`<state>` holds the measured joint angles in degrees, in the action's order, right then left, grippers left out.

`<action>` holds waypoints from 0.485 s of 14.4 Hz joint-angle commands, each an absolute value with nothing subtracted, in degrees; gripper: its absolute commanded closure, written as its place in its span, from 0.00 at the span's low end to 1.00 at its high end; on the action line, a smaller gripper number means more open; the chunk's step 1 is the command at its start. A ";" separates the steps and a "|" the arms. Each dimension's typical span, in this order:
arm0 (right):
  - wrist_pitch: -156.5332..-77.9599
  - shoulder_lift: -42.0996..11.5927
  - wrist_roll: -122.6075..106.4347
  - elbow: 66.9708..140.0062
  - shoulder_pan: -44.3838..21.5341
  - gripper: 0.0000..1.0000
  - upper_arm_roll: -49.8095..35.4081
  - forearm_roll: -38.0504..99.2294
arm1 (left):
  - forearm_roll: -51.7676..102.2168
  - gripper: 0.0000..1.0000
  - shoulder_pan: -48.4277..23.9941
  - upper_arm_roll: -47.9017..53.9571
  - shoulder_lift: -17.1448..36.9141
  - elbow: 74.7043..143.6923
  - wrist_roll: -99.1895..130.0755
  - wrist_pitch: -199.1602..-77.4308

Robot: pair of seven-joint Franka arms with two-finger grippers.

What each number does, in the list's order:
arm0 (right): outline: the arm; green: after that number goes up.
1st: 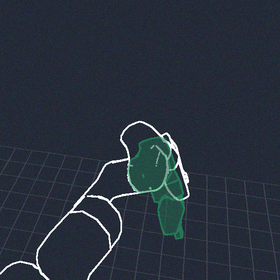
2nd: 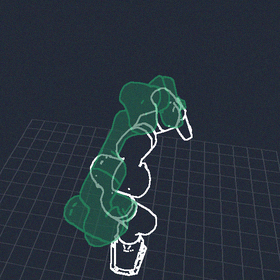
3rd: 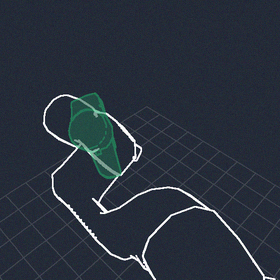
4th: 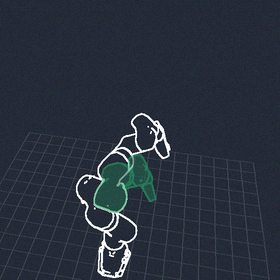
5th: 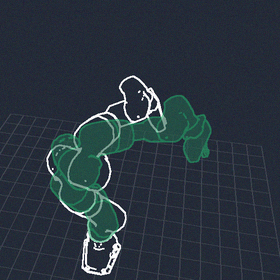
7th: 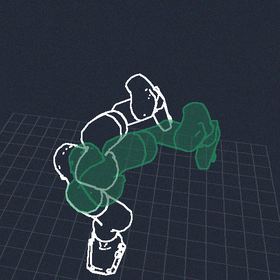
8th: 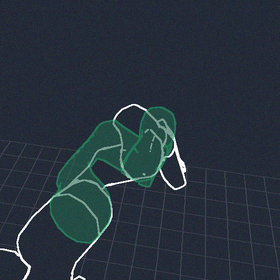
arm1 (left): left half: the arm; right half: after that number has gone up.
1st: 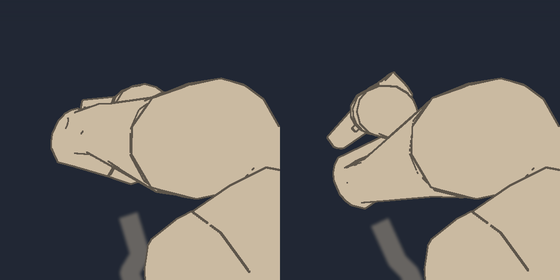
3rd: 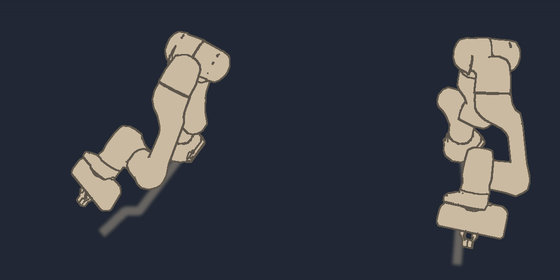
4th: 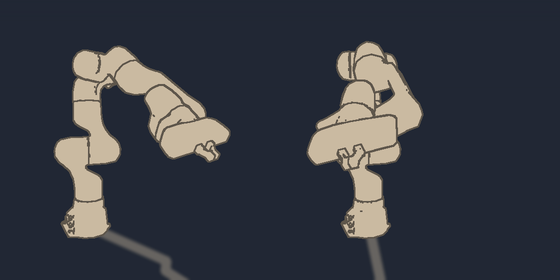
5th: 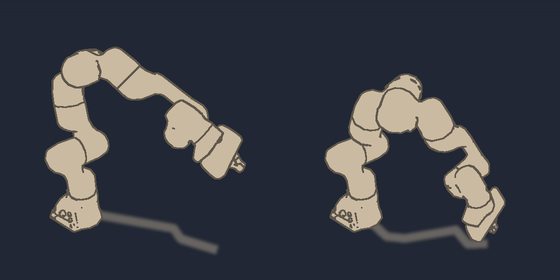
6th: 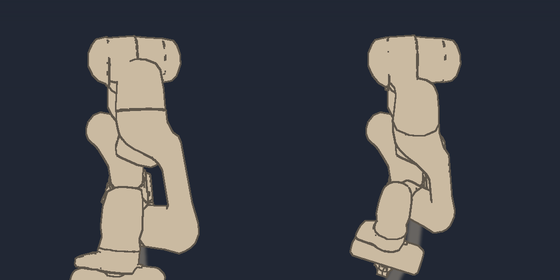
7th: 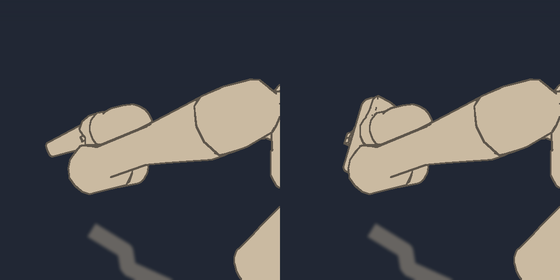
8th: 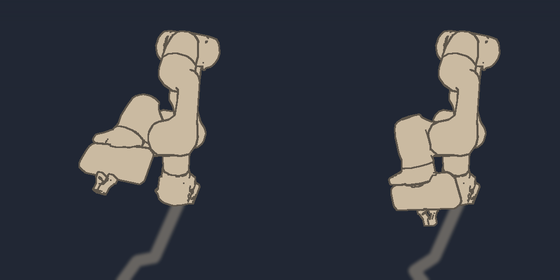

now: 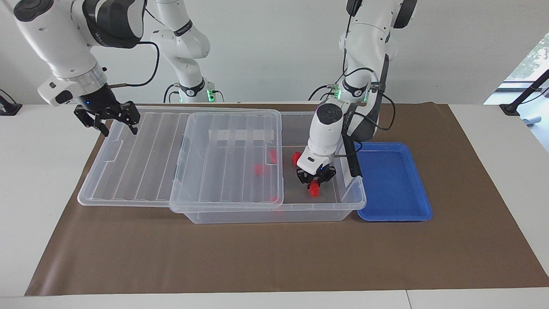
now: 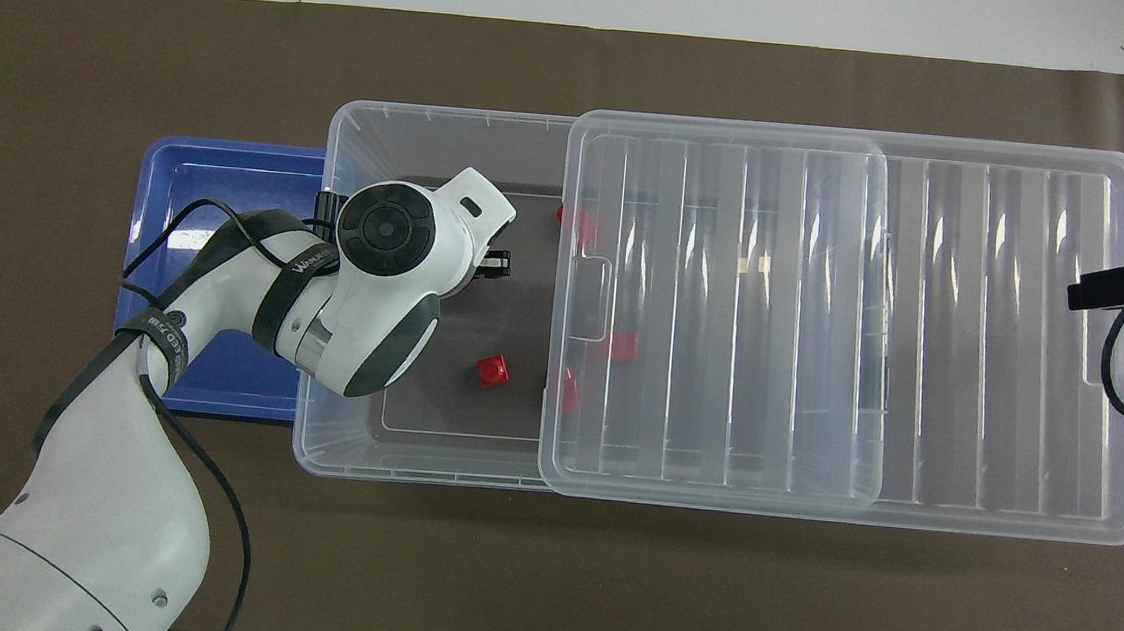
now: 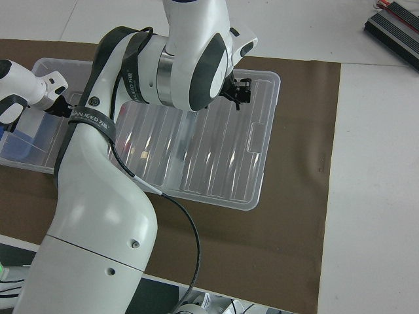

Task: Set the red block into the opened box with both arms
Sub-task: 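Carry the red block over the open box with the left gripper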

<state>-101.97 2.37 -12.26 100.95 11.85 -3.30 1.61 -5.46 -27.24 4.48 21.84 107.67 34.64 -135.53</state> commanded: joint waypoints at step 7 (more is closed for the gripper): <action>-112.84 -2.01 -27.22 106.26 24.69 1.00 -3.60 0.26 | -6.86 0.00 -26.72 4.22 14.79 107.05 35.60 -130.28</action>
<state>-111.05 -0.15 -22.72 106.39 22.15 -3.01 0.74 -5.47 -26.99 4.15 19.57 106.51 34.83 -134.68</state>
